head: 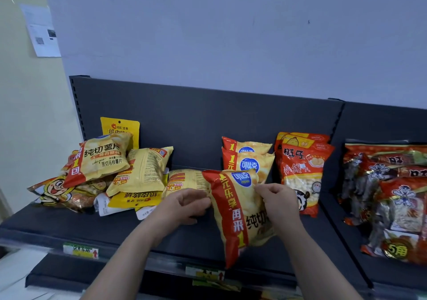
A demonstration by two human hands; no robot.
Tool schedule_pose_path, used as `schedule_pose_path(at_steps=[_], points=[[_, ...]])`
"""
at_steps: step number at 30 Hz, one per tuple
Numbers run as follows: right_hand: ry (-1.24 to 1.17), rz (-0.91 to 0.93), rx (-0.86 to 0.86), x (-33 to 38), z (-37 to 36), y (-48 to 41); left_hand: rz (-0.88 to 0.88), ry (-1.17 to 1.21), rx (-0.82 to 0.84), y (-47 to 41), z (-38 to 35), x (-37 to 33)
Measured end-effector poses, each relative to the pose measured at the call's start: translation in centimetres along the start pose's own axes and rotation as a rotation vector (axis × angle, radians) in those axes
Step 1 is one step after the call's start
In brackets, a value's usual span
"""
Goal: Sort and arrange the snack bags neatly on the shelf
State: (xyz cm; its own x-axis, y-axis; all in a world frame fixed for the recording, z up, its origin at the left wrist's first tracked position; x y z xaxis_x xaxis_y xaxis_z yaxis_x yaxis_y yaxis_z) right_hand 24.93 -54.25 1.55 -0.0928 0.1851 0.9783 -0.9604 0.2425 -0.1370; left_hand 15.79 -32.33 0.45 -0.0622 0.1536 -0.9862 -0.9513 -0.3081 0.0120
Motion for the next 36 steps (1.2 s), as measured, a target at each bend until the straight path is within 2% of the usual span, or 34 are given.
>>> schedule_pose_path(at_steps=[3,6,11,15,17,22,29,36], points=[[0.006,0.019,-0.132,-0.9,0.8,0.7,-0.026,-0.107,0.100,-0.4,-3.3,0.8],[0.013,0.025,-0.134,-2.4,0.8,1.2,-0.065,-0.151,0.095,-1.2,-6.3,1.9],[0.072,0.029,0.044,-5.3,1.5,0.8,-0.070,-0.175,-0.037,-2.5,-8.2,4.9],[-0.076,-0.129,0.272,-7.9,1.6,0.4,-0.010,-0.157,-0.004,-3.0,-9.0,6.7],[-0.150,-0.147,0.333,-8.5,1.5,0.3,-0.039,-0.151,-0.031,-3.0,-9.3,6.9],[-0.149,-0.034,0.283,-8.9,1.5,-0.8,-0.075,-0.117,-0.134,-3.6,-9.2,7.5],[-0.195,-0.095,0.264,-10.5,0.6,-1.2,-0.047,-0.129,-0.127,-4.5,-9.8,8.2],[-0.139,-0.005,0.243,-11.6,0.7,-1.2,-0.064,-0.159,-0.169,-3.5,-9.7,8.0]])
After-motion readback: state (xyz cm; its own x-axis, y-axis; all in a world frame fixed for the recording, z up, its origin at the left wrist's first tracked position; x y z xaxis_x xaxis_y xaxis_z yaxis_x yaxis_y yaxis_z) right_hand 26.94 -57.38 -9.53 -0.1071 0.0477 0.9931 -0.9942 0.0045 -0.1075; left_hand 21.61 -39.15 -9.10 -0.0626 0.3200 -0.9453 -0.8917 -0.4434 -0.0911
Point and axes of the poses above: each hand's wrist, its own y-axis away from the middle knuckle, its own z-axis out of the back of the hand, x = y × z, the point moved 2 cm from there along -y, towards the middle knuckle, and after that the axes turned 14 degrees about -x, right-handed, at the moved point
